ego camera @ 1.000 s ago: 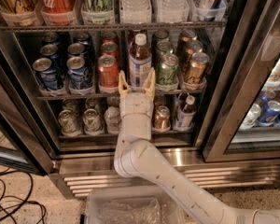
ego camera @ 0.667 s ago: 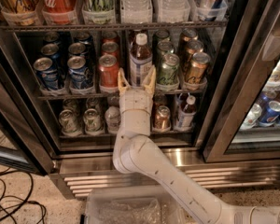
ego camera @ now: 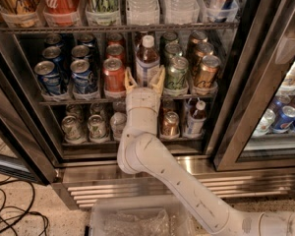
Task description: Pick blue plastic bottle from middle shelf of fridge
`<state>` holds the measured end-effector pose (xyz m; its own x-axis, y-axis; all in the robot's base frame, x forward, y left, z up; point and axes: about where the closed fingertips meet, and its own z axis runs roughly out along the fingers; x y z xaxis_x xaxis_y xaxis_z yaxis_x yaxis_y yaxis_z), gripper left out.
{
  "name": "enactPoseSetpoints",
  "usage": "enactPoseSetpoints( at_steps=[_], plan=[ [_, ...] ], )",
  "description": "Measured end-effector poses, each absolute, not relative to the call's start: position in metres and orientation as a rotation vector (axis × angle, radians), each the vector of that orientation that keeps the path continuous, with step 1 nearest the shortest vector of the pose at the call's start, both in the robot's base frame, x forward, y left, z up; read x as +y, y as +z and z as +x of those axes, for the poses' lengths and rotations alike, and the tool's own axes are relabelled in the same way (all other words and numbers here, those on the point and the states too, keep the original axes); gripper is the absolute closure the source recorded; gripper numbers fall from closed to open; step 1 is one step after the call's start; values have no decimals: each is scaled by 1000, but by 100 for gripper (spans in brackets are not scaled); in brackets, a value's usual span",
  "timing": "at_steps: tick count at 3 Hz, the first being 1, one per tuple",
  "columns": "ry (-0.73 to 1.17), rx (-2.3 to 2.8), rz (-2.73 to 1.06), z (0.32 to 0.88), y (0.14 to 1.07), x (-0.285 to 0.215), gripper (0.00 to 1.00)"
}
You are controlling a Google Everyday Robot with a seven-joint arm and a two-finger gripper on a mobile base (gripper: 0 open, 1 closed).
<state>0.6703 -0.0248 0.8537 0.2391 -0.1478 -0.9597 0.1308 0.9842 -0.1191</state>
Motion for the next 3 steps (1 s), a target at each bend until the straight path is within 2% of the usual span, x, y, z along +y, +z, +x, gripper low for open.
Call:
enactPoseSetpoints(
  at_steps=[1,3],
  plan=[
    [-185,1324,-10,675,853,-27,51],
    [-145,1323,-5,672,851,-34,97]
  ],
)
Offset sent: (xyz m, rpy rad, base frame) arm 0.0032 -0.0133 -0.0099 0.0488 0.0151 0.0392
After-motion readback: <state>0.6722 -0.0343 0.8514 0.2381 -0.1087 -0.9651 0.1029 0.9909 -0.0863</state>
